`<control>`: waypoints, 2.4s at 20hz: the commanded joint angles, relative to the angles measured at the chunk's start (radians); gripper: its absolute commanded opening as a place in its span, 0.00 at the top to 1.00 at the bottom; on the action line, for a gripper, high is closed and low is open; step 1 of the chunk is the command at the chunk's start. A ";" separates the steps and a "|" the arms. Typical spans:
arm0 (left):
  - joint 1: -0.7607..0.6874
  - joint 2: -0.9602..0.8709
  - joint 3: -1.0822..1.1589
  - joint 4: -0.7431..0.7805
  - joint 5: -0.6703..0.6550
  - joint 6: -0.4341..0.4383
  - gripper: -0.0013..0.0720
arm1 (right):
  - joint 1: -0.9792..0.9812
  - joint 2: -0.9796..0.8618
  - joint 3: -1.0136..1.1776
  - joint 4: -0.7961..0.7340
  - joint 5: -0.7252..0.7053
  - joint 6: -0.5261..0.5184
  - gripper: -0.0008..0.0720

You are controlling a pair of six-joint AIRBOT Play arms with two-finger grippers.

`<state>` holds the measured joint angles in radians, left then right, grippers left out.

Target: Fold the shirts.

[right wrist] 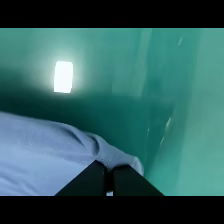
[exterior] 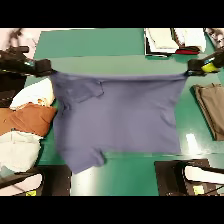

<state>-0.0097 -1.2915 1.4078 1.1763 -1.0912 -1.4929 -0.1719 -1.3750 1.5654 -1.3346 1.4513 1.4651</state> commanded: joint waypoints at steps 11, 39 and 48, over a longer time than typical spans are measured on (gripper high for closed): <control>0.003 -0.325 0.075 0.081 -0.186 0.061 0.95 | 0.027 -0.296 0.142 -0.004 0.040 -0.037 0.96; 0.003 0.523 -1.081 -0.146 -0.024 -0.060 0.30 | 0.029 0.417 -0.494 0.035 -0.135 -0.034 0.39; 0.003 0.524 -1.021 -0.237 -0.042 0.017 0.95 | -0.048 0.422 -0.539 0.019 -0.004 -0.039 0.39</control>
<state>-0.0067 -0.7696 0.3431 0.9520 -1.0912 -1.5055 -0.1738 -0.9581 1.0569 -1.3025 1.3716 1.4300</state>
